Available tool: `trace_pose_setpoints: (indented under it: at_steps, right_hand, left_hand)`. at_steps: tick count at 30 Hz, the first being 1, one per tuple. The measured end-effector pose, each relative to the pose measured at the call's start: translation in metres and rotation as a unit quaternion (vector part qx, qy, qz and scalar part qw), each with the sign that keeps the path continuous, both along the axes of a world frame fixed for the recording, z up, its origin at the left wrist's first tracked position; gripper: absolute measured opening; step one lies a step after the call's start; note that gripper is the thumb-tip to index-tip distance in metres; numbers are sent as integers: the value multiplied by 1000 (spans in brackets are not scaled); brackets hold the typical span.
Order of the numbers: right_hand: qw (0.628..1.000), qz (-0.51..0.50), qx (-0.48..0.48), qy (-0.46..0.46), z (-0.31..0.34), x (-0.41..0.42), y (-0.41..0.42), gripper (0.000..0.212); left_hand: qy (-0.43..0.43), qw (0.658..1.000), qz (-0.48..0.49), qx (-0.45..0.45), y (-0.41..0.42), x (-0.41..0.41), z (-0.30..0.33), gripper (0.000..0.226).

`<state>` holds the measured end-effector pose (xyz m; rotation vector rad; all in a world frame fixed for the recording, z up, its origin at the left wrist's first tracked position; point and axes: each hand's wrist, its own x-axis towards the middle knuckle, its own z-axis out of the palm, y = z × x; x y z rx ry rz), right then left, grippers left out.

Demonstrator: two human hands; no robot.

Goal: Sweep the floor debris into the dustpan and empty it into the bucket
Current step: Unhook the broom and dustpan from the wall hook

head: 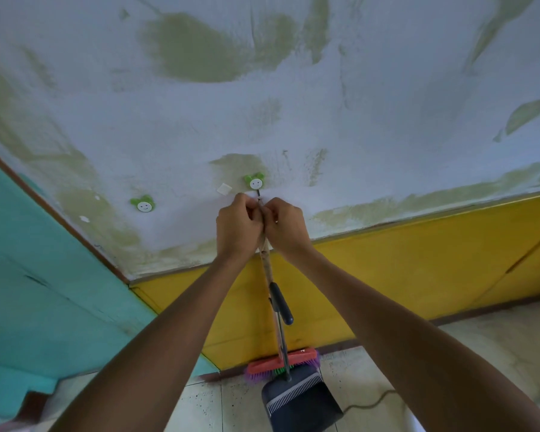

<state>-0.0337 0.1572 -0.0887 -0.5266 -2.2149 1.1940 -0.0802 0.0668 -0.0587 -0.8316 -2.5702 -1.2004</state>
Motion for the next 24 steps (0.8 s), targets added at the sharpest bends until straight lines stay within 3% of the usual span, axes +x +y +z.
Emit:
trace_pose_setpoints:
  at_steps: [5, 11, 15, 21, 24]
  right_hand:
    - [999, 4, 28, 36, 30, 9, -8, 20]
    - [997, 7, 21, 79, 85, 21, -12, 17]
    - [995, 15, 24, 92, 124, 37, -21, 16]
    - [991, -19, 54, 119, 167, 57, -34, 19]
    - [987, -15, 63, 144, 188, 73, -45, 18]
  left_hand:
    - [-67, 997, -6, 33, -1, 4, 16, 11]
    - [-23, 998, -23, 62, -6, 18, 57, 23]
    - [19, 999, -24, 40, -18, 29, 85, 14]
    - [-82, 986, -110, -98, -31, 55, 97, 19]
    - [-78, 988, -108, -72, -30, 74, 101, 15]
